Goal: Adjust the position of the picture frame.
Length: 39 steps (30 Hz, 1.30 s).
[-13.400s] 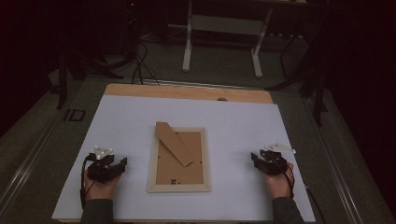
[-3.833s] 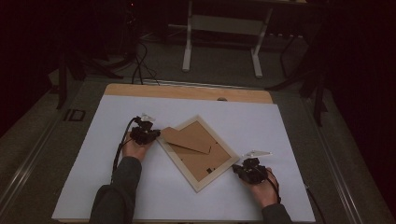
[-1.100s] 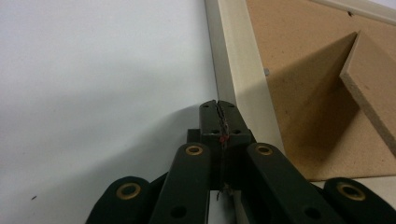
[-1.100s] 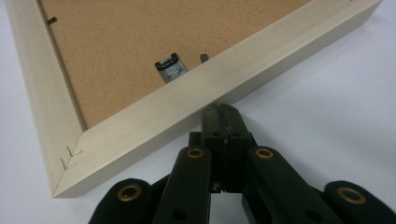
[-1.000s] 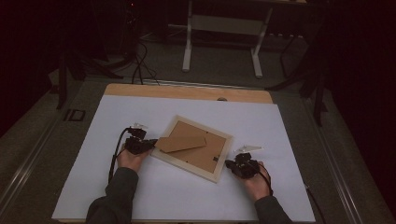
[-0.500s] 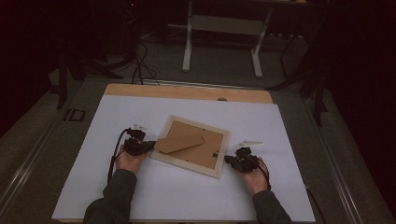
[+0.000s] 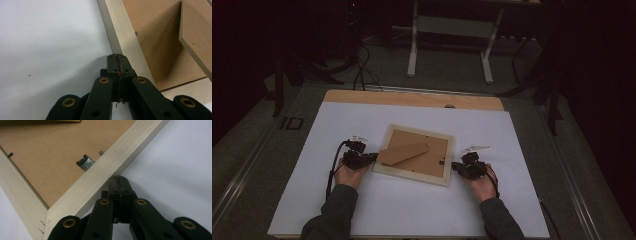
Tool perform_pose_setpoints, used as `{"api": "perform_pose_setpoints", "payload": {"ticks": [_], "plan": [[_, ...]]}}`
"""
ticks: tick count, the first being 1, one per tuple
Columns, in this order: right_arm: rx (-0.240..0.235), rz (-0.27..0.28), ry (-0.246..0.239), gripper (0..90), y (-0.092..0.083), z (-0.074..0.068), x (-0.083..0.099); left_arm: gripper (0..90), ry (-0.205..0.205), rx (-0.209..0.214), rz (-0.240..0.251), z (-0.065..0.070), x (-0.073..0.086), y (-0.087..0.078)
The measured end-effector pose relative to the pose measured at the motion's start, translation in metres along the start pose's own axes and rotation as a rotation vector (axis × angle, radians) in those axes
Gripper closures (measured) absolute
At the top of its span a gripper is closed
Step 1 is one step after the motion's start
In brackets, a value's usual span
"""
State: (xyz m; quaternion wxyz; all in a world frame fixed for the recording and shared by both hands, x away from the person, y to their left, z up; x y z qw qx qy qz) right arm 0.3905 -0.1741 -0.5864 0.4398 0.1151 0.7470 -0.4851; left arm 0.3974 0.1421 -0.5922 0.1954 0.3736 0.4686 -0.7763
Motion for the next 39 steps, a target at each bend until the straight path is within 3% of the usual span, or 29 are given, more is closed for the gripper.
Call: {"api": "perform_pose_setpoints", "payload": {"ticks": [33,39], "plan": [[0.025,-0.023,-0.002,90.0,0.014,0.012,-0.015,90.0,-0.016,-0.024,-0.001,0.006,0.005,-0.004],[0.007,-0.030,0.001,90.0,0.016,0.015,-0.017,90.0,-0.018,-0.032,-0.004,0.007,0.005,-0.004]]}}
Point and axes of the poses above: each handheld gripper's, and its own axes: y roughly forward along the jaws, x roughly out of its underside, z roughly to its right, the point moved 8 cm from there along y, roughly forward along the jaws, and after that the axes turned 10 degrees about z, right-handed, at the moved point
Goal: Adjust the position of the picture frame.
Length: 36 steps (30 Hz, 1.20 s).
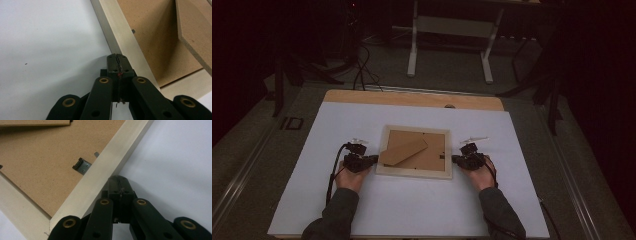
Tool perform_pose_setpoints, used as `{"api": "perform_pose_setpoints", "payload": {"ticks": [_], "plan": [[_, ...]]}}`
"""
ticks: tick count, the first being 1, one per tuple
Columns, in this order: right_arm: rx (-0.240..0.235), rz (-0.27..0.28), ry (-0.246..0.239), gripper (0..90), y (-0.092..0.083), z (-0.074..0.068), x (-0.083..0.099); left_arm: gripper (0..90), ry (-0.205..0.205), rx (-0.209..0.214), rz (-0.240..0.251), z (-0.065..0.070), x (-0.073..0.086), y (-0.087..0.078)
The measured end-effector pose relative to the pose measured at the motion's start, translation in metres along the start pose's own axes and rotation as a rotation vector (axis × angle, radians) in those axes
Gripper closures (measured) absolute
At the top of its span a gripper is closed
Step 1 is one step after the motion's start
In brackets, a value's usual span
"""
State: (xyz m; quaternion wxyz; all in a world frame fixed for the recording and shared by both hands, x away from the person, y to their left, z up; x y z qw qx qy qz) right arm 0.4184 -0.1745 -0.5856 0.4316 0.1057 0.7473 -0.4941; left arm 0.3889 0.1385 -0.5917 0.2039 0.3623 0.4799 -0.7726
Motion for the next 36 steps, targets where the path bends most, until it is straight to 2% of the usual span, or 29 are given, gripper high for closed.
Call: {"api": "perform_pose_setpoints", "payload": {"ticks": [4,10,21,26,29,36], "plan": [[0.004,0.002,-0.006,90.0,0.0009,0.0013,-0.0011,90.0,0.007,-0.005,-0.003,0.0012,0.0003,-0.0002],[0.015,0.011,0.017,90.0,0.0020,0.0031,-0.0020,90.0,0.006,-0.006,-0.006,0.0035,0.0008,-0.0002],[0.034,0.021,0.011,90.0,0.0028,0.0047,-0.0028,90.0,0.009,-0.001,-0.007,0.0047,0.0016,-0.0004],[0.044,0.027,0.006,90.0,0.0027,0.0038,-0.0024,90.0,0.004,0.009,-0.004,0.0042,0.0015,-0.0002],[0.046,0.032,0.003,90.0,0.0025,0.0038,-0.0022,90.0,-0.009,0.036,-0.006,0.0023,0.0014,0.0000],[0.058,0.028,-0.008,90.0,0.0025,0.0031,-0.0027,90.0,-0.008,0.016,-0.012,0.0040,0.0012,-0.0002]]}}
Point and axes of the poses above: each handheld gripper's, and its own axes: y roughly forward along the jaws, x roughly out of its underside, z roughly to its right, the point moved 8 cm from there along y, roughly forward along the jaws, and after that the axes turned 10 degrees about z, right-handed, at the moved point
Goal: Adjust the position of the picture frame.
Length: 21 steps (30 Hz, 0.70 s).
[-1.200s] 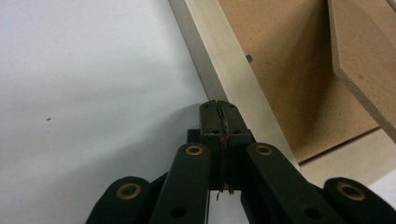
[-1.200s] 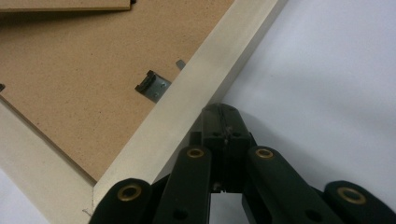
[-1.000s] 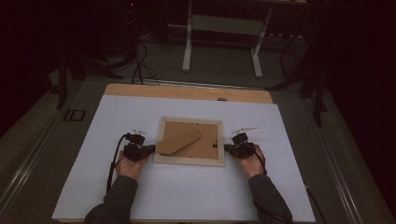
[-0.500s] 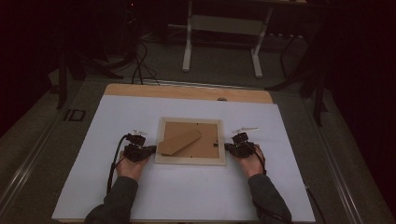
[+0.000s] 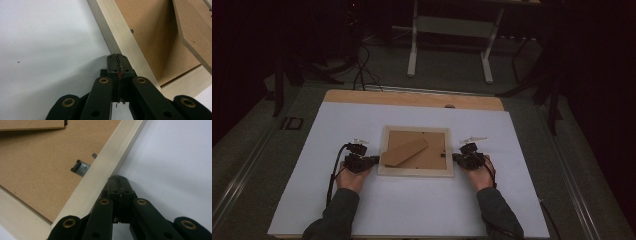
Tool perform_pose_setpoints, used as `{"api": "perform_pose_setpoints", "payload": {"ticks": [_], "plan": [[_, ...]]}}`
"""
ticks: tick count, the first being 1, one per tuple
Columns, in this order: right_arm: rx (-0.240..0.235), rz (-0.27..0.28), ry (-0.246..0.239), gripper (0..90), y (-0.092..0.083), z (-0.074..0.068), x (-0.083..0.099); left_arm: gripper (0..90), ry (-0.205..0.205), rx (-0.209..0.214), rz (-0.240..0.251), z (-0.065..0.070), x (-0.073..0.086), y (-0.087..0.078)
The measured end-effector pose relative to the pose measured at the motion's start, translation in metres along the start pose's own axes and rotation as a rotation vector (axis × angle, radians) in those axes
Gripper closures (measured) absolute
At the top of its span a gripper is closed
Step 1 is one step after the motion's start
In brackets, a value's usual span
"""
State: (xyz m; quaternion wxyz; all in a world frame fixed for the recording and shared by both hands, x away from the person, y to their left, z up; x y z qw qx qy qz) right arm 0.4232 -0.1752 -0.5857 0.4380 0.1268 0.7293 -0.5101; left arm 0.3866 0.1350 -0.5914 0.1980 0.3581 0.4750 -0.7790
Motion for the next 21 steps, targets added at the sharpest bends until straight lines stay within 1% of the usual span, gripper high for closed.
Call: {"api": "perform_pose_setpoints", "payload": {"ticks": [3,5,6,8,12,14,16,17,20,21], "plan": [[0.007,-0.001,0.001,90.0,0.0004,0.0013,-0.0008,90.0,0.010,0.004,-0.006,0.0017,0.0006,-0.0003],[0.008,0.005,0.016,90.0,0.0011,0.0021,-0.0013,90.0,0.013,0.009,-0.006,0.0016,0.0007,-0.0003],[0.013,0.007,0.022,90.0,0.0012,0.0019,-0.0011,90.0,0.010,0.016,-0.006,0.0012,0.0006,-0.0002],[0.015,0.009,0.016,89.9,0.0009,0.0020,-0.0009,90.0,0.003,0.021,-0.005,0.0004,0.0004,0.0003],[0.021,0.001,0.019,90.0,0.0004,0.0013,-0.0009,90.0,0.008,0.009,-0.007,0.0007,-0.0003,0.0007],[0.028,-0.001,0.020,90.0,0.0002,0.0009,-0.0009,90.0,0.009,0.013,-0.007,0.0002,-0.0012,0.0014],[0.030,0.003,0.043,90.0,0.0000,0.0005,-0.0005,90.0,0.011,0.016,-0.009,-0.0003,-0.0020,0.0021],[0.032,0.004,0.045,90.0,0.0000,0.0003,-0.0003,90.0,0.014,0.012,-0.011,-0.0005,-0.0025,0.0024],[0.037,0.005,0.045,90.0,-0.0006,-0.0005,0.0002,90.0,0.038,-0.001,-0.018,0.0000,-0.0035,0.0027],[0.036,0.004,0.047,90.0,-0.0010,-0.0008,0.0005,90.0,0.038,-0.001,-0.022,0.0000,-0.0039,0.0027]]}}
Point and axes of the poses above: each handheld gripper's, and its own axes: y roughly forward along the jaws, x roughly out of its underside, z roughly to its right, the point moved 8 cm from there along y, roughly forward along the jaws, and after that the axes turned 10 degrees about z, right-handed, at the moved point
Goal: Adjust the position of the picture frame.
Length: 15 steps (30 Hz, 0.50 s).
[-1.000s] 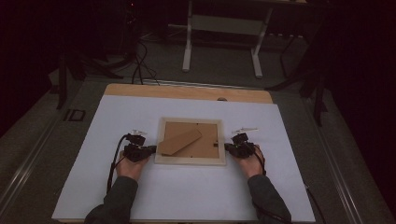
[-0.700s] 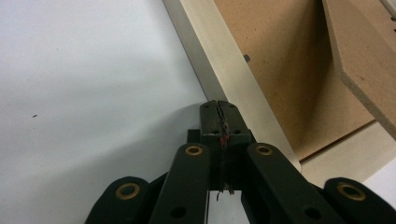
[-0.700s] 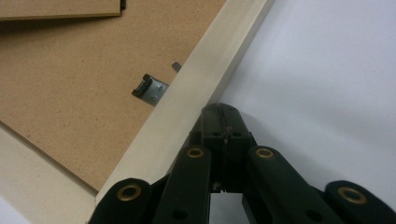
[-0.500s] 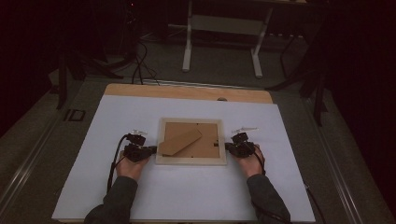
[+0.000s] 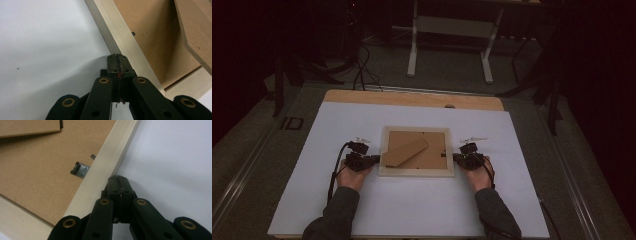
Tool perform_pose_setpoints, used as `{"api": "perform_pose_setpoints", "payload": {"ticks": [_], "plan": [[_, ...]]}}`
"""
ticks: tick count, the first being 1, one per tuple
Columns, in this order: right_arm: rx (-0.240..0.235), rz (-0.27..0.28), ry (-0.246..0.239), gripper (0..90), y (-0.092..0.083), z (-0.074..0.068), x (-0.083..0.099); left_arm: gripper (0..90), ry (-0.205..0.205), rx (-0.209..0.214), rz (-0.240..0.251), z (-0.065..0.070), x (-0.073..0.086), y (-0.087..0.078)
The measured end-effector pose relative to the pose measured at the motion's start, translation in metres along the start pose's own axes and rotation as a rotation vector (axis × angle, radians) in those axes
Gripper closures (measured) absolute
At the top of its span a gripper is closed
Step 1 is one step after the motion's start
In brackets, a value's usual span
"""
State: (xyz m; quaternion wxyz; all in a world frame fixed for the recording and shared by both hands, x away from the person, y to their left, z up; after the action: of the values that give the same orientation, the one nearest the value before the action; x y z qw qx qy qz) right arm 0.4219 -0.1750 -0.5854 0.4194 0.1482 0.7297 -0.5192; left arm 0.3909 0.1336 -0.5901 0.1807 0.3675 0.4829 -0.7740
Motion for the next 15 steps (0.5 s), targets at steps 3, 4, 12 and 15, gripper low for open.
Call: {"api": "perform_pose_setpoints", "payload": {"ticks": [3,4,12,15], "plan": [[-0.006,-0.003,-0.007,90.0,-0.0011,-0.0006,0.0008,90.0,-0.004,-0.004,0.003,-0.0007,-0.0013,0.0012],[-0.007,-0.003,-0.007,90.0,-0.0015,-0.0006,0.0011,90.0,-0.008,-0.007,0.005,-0.0010,-0.0017,0.0016],[0.003,0.012,-0.004,90.0,-0.0024,-0.0059,0.0033,90.0,-0.016,-0.018,0.009,-0.0058,-0.0044,0.0033],[-0.010,0.015,-0.003,90.0,-0.0021,-0.0048,0.0034,90.0,-0.002,-0.013,0.017,-0.0064,-0.0043,0.0035]]}}
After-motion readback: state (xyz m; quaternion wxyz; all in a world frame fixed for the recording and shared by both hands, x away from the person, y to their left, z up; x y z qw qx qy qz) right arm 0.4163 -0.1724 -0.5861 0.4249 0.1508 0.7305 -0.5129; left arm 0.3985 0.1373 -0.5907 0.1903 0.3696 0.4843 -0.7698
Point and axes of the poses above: each handheld gripper's, and its own axes: y roughly forward along the jaws, x roughly out of its underside, z roughly to its right, the point moved 8 cm from there along y, roughly forward along the jaws, and after that the axes turned 10 degrees about z, right-handed, at the moved point
